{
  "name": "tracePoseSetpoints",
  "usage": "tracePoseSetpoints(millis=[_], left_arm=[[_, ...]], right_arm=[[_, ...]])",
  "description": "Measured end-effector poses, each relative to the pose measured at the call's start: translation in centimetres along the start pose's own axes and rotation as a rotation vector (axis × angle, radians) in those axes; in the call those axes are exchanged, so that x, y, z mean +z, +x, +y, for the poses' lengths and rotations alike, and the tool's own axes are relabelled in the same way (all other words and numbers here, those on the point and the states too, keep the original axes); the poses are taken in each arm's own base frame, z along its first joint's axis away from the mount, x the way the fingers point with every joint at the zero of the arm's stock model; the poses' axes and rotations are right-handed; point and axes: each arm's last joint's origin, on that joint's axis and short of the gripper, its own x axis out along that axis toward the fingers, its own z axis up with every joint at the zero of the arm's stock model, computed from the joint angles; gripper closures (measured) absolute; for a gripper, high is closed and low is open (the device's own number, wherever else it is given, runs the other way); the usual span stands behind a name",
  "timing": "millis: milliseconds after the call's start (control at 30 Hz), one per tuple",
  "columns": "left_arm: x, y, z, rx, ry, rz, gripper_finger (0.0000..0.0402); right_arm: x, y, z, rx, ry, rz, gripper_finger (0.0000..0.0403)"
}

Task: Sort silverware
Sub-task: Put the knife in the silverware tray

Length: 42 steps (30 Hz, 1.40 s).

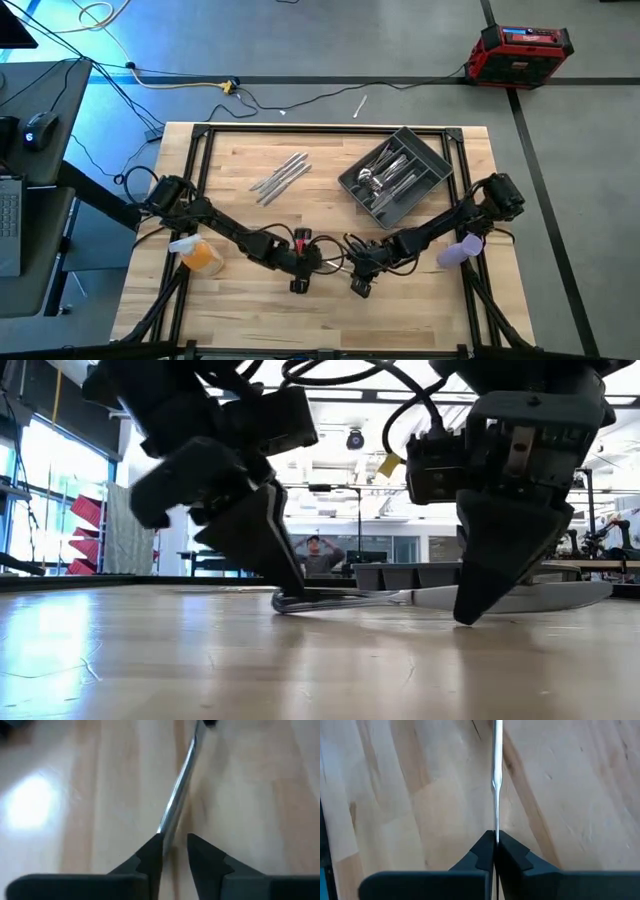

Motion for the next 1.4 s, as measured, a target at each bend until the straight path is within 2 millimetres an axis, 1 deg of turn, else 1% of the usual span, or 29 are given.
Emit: tracePoseSetpoints(millis=[100,200,267,367,433,467,533,600,633,700,800,867,967,1100,1200,1300,1400], left_arm=[[0.1,0.1,0.3,0.029,0.036,-0.007,0.0282],[-0.1,0.7,0.7,0.008,0.036,0.014,0.0256],[-0.4,1.4,0.9,-0.065,0.029,0.041,0.0248],[-0.7,2.0,1.0,-0.125,0.010,0.060,0.0250],[-0.8,2.2,1.0,-0.118,-0.002,0.067,0.0266],[-0.8,2.3,0.9,-0.115,-0.002,0.070,0.0280],[-0.9,2.3,0.9,-0.118,0.008,0.076,0.0321],[-0.9,2.3,0.8,-0.131,0.029,0.078,0.0371],[-0.9,2.3,0.8,-0.133,0.036,0.078,0.0383],[-1.0,2.3,0.8,-0.133,0.053,0.077,0.0387],[-1.0,2.3,0.8,-0.143,0.084,0.076,0.0395],[-1.0,2.3,0.8,-0.160,0.107,0.074,0.0397],[-1.0,2.4,0.7,-0.173,0.149,0.068,0.0398],[-1.0,2.4,0.7,-0.181,0.182,0.071,0.0399],[-1.1,2.4,0.7,-0.189,0.212,0.075,0.0400],[-1.2,2.3,0.5,-0.191,0.230,0.073,0.0401],[-1.2,2.3,0.5,-0.193,0.239,0.069,0.0401]], right_arm=[[0.0,0.0,0.0,0.004,-0.014,-0.002,0.0402],[0.1,0.0,0.1,0.009,-0.015,-0.003,0.0402],[0.1,0.0,0.1,0.009,-0.014,-0.003,0.0403],[0.1,0.0,0.1,0.009,-0.014,-0.003,0.0403],[0.1,0.0,0.1,0.009,-0.014,-0.004,0.0403],[0.1,0.0,0.1,0.009,-0.014,-0.004,0.0403],[0.1,0.0,0.1,0.010,-0.019,-0.004,0.0403],[0.1,-0.1,0.1,0.003,-0.049,-0.008,0.0402],[0.1,-0.1,0.0,-0.004,-0.077,-0.008,0.0401],[-0.1,-0.1,0.1,-0.003,-0.148,-0.008,0.0400],[-0.1,-0.2,0.4,0.022,-0.326,0.020,0.0389],[0.0,-0.4,0.9,0.045,-0.459,0.047,0.0371],[0.3,-1.0,2.0,0.054,-0.686,0.120,0.0329],[0.7,-2.6,3.4,-0.029,-1.080,0.219,0.0265],[1.1,-3.7,4.4,-0.074,-1.354,0.269,0.0228],[1.3,-4.5,5.3,-0.063,-1.621,0.293,0.0210],[1.3,-4.6,5.7,-0.062,-1.912,0.299,0.0207]])
